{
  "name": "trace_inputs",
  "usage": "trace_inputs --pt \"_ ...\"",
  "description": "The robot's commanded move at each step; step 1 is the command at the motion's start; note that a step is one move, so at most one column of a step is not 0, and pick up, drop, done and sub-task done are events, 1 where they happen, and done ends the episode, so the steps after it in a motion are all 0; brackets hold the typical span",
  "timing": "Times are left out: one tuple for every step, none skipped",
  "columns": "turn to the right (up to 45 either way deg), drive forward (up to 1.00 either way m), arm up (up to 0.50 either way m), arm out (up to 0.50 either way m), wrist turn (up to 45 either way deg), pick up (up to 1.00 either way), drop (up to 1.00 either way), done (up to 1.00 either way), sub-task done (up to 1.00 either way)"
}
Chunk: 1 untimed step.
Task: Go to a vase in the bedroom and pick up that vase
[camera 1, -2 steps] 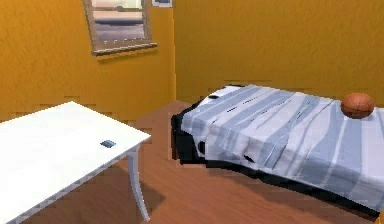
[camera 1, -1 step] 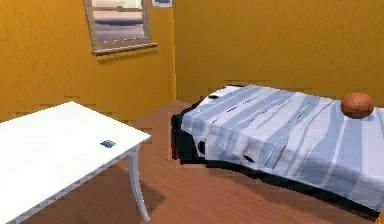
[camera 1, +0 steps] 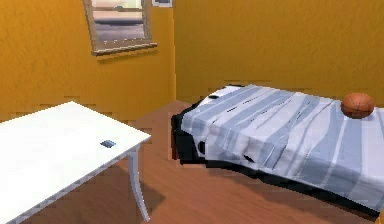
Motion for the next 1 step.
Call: trace_inputs --pt "0.0 0.00 0.00 0.00 45.0 0.00 0.00 0.00 0.00"
